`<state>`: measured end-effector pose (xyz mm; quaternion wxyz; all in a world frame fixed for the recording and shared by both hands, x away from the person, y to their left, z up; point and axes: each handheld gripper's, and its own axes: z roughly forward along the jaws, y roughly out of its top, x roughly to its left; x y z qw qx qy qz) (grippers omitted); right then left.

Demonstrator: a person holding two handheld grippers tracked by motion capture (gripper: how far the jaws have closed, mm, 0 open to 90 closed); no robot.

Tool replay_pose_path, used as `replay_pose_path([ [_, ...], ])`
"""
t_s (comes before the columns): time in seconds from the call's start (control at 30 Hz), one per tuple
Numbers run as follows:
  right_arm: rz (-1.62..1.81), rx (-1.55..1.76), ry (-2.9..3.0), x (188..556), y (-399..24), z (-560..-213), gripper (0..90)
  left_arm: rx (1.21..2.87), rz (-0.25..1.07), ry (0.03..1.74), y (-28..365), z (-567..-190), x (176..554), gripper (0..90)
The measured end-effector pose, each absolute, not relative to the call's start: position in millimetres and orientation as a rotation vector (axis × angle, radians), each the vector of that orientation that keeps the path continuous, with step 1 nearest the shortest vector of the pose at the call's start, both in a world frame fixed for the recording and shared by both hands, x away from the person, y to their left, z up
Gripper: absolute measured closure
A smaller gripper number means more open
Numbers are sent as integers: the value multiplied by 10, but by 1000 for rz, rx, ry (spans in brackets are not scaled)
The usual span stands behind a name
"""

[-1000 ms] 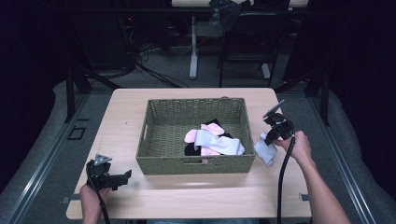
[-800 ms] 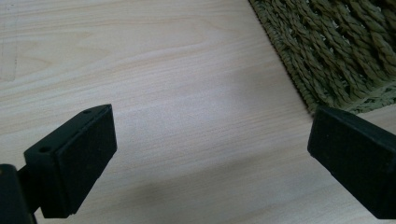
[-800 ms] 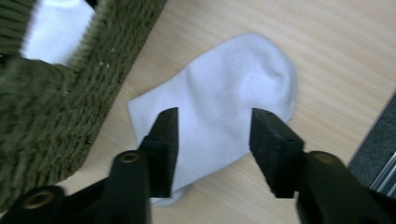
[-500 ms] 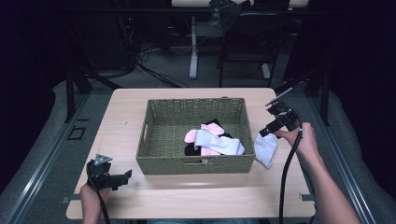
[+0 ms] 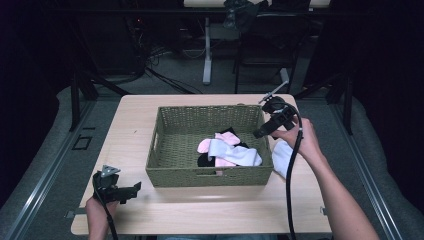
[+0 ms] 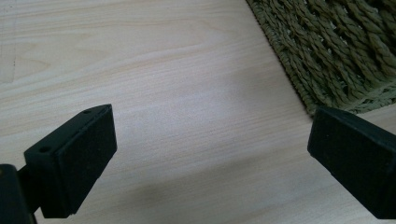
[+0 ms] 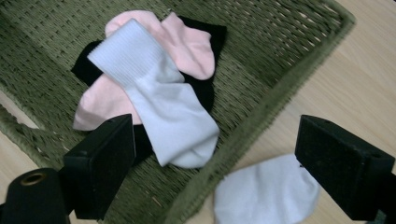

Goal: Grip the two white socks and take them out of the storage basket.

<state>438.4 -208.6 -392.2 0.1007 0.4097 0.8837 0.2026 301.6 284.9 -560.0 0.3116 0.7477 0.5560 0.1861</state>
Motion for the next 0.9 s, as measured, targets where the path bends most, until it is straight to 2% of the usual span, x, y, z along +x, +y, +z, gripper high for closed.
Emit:
replay_pose_path([
  [0.57,534,1155,2724,4554,-1463,-4288,150,1961,492,1470,2862,-5589,3004,14],
  [0.9,451,1179,2777,4660,-1260,-4606,220,1968,493,1464,2851,-5589,3015,14],
])
